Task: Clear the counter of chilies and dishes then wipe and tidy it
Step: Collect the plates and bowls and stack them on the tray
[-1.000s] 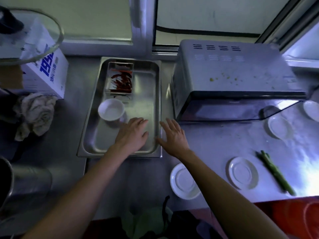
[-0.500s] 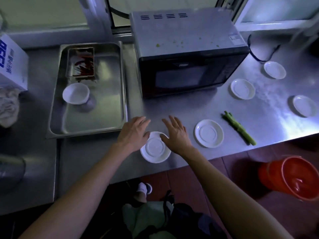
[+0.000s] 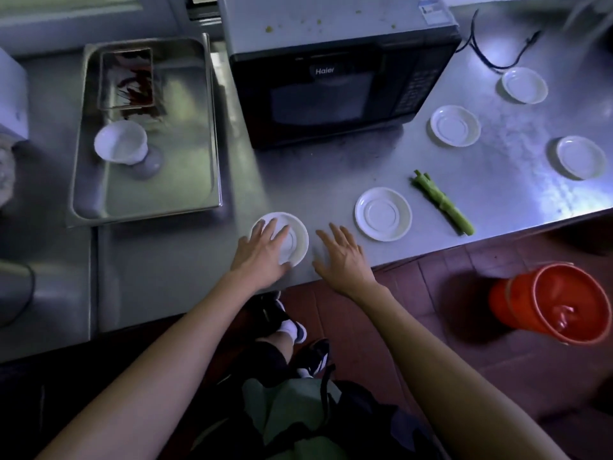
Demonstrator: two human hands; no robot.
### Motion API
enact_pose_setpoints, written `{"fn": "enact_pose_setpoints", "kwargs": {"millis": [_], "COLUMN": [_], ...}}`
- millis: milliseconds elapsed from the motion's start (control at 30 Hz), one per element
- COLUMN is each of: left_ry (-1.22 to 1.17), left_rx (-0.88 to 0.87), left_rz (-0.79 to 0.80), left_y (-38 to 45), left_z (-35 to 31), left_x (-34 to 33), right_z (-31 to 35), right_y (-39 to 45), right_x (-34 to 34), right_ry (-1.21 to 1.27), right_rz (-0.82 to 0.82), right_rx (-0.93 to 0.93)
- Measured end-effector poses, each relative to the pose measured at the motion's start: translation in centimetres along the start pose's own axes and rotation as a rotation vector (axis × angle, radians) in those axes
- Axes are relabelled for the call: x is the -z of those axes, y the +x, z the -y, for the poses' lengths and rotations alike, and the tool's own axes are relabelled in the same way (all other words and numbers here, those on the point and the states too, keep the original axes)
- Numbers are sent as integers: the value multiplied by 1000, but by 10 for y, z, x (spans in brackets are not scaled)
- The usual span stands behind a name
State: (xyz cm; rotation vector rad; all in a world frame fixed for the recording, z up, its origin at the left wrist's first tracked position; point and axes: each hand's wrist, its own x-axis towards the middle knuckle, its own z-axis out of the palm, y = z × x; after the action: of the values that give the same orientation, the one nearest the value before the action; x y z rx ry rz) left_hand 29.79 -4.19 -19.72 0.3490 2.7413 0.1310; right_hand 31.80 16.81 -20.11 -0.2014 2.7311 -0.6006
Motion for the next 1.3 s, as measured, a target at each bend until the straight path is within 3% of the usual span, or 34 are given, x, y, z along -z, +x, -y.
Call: {"fn": "enact_pose_setpoints", "kwargs": {"millis": [367,900,1300], "left_ry": [70,41,38], "left_rx": [-38,-53,-16], "left_rz": [161,169,91], "left_y": [49,85,104], "left_z": [4,4,-59], "left_x": [-16,-3,14], "right_z": [-18,-24,-98], "right_y": [18,66,73], "right_x": [7,19,49], "right_ry": [40,45,-66], "right_rz": [-2,-27,29], "right_rx": [-56,-78,-138]}}
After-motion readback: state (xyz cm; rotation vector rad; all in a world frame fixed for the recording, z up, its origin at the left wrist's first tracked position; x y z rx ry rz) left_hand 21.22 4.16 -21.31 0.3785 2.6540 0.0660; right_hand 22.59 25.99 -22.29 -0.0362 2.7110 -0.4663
